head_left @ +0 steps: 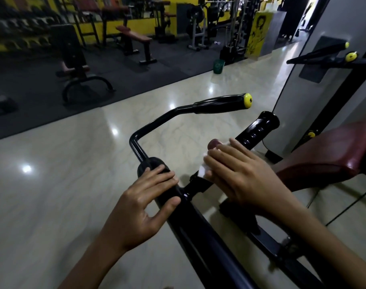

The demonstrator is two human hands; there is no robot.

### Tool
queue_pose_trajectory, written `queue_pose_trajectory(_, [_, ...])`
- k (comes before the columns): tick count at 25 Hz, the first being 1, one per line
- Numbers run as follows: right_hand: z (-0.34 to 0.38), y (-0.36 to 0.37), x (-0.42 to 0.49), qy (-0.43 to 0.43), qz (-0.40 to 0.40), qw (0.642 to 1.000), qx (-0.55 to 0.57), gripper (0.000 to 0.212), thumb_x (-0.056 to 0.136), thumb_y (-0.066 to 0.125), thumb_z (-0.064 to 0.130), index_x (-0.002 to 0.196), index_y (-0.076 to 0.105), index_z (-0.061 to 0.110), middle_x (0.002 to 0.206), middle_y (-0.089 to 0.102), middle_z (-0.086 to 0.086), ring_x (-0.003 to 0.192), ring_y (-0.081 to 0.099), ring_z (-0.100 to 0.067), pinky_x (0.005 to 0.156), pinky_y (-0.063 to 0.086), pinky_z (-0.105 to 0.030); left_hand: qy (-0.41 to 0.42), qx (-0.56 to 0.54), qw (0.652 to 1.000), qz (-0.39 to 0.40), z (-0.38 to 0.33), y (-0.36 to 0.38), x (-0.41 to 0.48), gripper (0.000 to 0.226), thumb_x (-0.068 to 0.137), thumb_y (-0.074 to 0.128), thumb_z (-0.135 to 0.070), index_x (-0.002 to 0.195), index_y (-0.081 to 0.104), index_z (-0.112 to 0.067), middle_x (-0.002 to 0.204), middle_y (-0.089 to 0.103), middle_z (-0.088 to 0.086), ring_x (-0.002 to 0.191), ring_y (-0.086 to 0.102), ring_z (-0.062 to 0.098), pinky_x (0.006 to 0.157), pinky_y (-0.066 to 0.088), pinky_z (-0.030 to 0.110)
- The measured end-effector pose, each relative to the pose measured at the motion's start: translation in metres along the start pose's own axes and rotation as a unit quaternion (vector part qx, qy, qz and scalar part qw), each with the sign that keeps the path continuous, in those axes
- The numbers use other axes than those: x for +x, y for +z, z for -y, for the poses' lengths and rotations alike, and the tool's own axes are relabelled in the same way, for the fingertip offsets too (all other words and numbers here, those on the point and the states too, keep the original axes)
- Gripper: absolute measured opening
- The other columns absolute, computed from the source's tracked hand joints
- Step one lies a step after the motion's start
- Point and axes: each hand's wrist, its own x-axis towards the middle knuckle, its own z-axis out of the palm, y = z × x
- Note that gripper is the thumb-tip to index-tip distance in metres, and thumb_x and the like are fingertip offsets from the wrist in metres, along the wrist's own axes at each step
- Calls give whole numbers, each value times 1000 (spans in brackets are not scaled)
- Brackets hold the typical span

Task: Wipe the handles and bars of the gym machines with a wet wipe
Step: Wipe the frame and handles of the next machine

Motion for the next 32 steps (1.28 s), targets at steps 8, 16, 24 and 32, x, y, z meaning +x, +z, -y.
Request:
queue_pose_trajectory(8, [27,10,33,-32,120,991,56,39,94,36,33,74,62,12,67,60,-4,61,56,-25,61,47,-40,9,20,1000,10,3,1,-2,47,92,43,-49,114,65,-14,122,61,-5,127,44,3,111,28,24])
queue_pose_trajectory(16, [-38,-13,11,115,53,991,-49,47,97,29,35,89,68,10,89,67,-7,95,63,-27,106,34,-46,10,14,1000,2,1,-1,0,44,90,46,-50,111,66,-17,119,62,-8,126,45,2,110,30,26])
queue_pose_trajectory(24, [19,17,-26,-73,-36,988,133,37,90,55,10,126,54,2,132,53,-15,129,45,-27,108,35,-46,2,-46,999,-27,-11,12,25,34,77,64,-37,104,70,-17,106,68,-8,104,60,-4,100,42,31])
queue_pose_trajectory(32, [-32,21,-34,124,-113,980,104,37,94,49,14,126,51,-2,134,48,-20,133,37,-31,112,28,-47,-4,-111,994,9,-18,27,48,38,73,67,-38,106,70,-19,106,68,-15,103,60,-5,103,41,30])
